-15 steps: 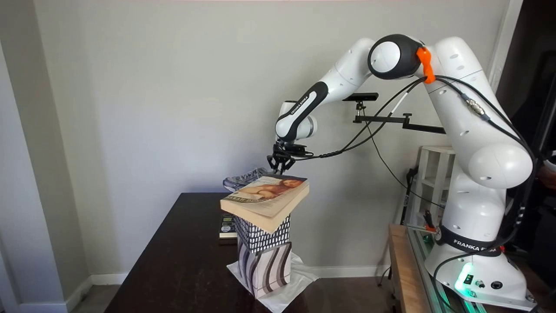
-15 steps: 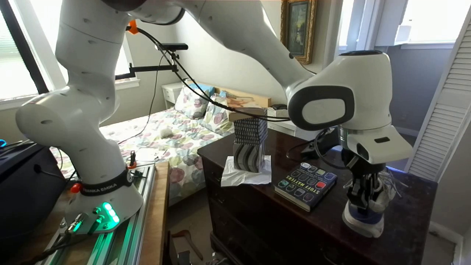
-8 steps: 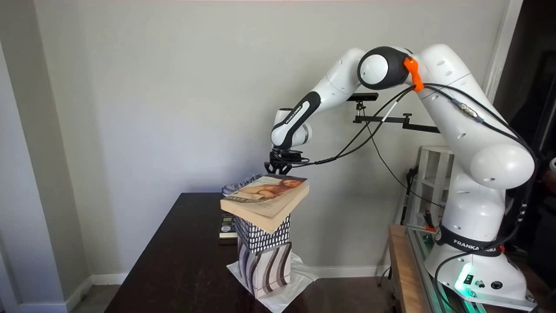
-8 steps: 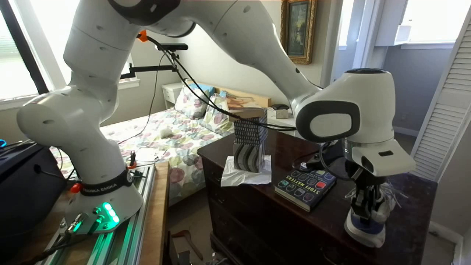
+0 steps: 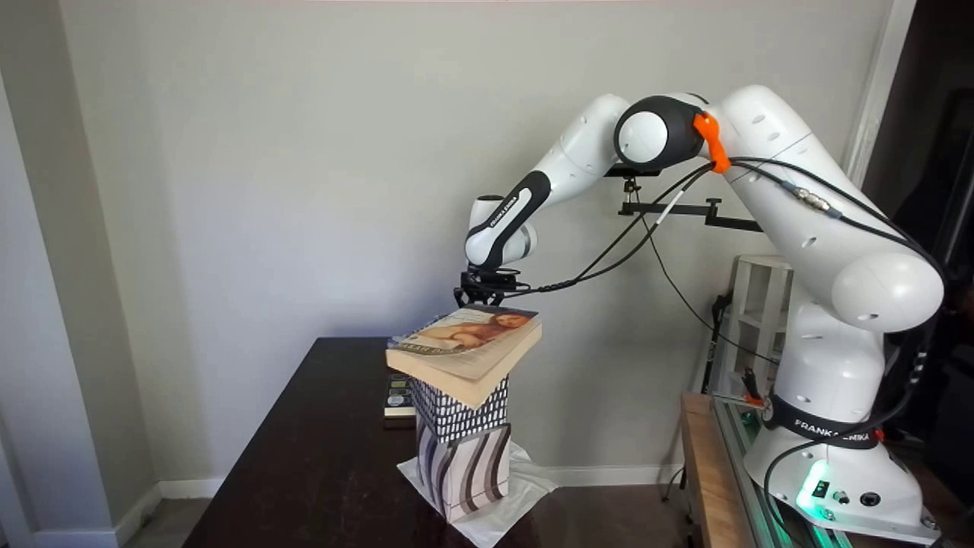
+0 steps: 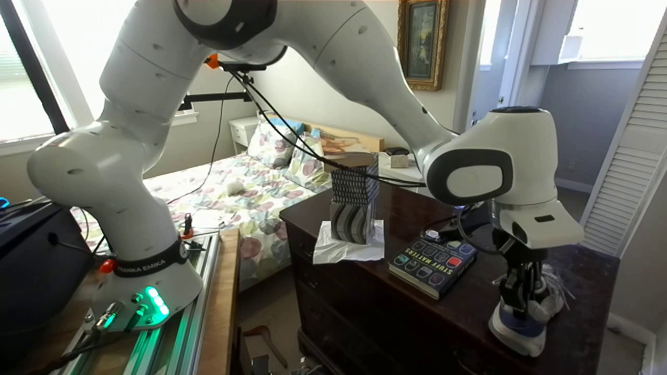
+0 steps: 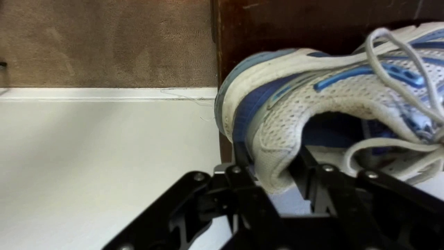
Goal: Scatter the objects in the stack, and then place the bottom box on the top one
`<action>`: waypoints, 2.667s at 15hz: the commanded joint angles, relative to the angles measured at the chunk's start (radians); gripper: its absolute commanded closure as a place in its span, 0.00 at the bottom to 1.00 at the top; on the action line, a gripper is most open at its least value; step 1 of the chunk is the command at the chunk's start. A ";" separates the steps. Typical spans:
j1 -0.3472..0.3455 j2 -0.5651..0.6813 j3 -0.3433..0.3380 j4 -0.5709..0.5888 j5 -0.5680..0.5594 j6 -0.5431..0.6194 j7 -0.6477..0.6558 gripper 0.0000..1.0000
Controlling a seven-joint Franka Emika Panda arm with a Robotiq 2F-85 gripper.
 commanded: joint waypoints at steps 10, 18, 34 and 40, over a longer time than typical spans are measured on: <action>-0.031 -0.252 0.064 -0.107 0.058 -0.072 -0.078 0.00; -0.075 -0.492 0.178 -0.309 0.220 -0.203 -0.494 0.00; -0.036 -0.607 0.232 -0.400 0.450 -0.692 -0.986 0.00; -0.009 -0.588 0.233 -0.383 0.431 -0.726 -0.981 0.00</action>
